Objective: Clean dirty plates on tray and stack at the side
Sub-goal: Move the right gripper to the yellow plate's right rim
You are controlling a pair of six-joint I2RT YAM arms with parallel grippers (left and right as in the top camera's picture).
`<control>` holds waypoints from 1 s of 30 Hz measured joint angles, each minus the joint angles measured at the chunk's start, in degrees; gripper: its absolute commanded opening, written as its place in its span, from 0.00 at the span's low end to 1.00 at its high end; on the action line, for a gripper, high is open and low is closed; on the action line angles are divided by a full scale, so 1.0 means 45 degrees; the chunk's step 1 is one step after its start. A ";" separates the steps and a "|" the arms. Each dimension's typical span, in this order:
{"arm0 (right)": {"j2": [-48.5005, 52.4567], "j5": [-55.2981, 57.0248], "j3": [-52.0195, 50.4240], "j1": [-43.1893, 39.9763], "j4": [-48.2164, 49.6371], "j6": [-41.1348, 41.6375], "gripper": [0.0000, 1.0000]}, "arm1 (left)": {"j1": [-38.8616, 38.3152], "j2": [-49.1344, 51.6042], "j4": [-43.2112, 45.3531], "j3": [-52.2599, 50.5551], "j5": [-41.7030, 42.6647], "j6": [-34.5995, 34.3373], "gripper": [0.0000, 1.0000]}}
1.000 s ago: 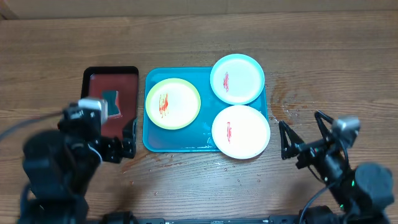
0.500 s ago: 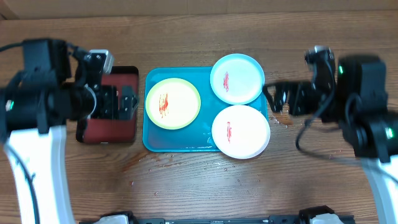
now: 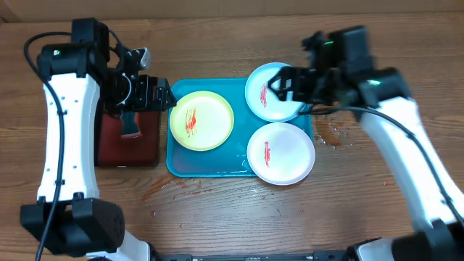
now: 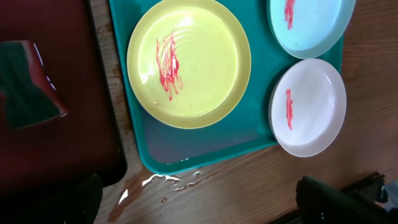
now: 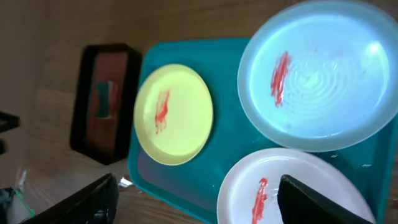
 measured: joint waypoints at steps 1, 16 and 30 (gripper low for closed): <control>0.0359 0.0272 0.0000 0.0321 0.0087 0.0291 0.77 | 0.0000 0.0015 0.0019 0.0005 -0.0131 -0.0087 0.97; 0.4197 0.3439 0.0000 0.3113 0.2803 0.3104 0.44 | 0.0000 0.0015 0.0617 0.0811 -0.6266 -0.3492 1.00; 0.6533 0.4245 0.0000 0.4192 0.3575 0.3351 0.32 | 0.0000 0.0015 0.0767 0.0816 -0.6615 -0.3662 1.00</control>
